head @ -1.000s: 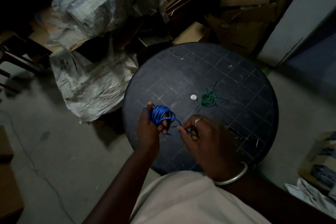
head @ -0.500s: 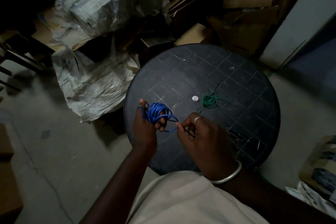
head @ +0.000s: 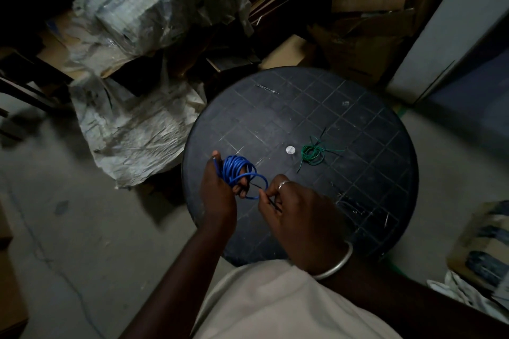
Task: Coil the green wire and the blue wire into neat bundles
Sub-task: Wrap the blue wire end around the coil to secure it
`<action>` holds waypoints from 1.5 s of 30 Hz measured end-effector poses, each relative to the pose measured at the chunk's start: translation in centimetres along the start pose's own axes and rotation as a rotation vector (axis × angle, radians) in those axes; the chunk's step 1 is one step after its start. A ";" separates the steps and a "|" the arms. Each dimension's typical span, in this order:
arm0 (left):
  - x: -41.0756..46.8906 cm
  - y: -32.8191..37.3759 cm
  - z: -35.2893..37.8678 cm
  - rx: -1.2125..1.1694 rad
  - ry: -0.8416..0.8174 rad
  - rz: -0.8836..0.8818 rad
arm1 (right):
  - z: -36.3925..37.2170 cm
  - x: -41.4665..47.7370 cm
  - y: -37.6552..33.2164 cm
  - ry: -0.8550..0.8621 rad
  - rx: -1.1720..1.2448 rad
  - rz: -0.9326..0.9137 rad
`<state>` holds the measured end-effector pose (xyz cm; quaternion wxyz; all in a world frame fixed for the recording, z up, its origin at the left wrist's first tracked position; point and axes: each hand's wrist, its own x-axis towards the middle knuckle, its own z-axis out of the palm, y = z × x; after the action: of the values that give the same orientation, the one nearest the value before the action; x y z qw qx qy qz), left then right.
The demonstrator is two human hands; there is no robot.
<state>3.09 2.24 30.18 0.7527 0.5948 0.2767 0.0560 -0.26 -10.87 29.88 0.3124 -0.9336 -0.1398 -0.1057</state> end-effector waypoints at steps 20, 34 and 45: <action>0.0 -0.3 0.6 0.016 -0.083 0.043 | 0.9 0.9 1.1 0.062 0.119 0.052; -1.4 0.5 0.7 -0.050 -0.107 0.057 | 0.2 1.3 2.5 -0.023 0.636 0.367; -1.0 0.8 0.4 -0.080 -0.180 0.036 | -2.8 -1.8 2.6 -0.051 0.536 0.262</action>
<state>2.66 1.71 31.28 0.7966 0.5716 0.1948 0.0269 -1.39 -14.95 30.16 0.5552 -0.8303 -0.0491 -0.0004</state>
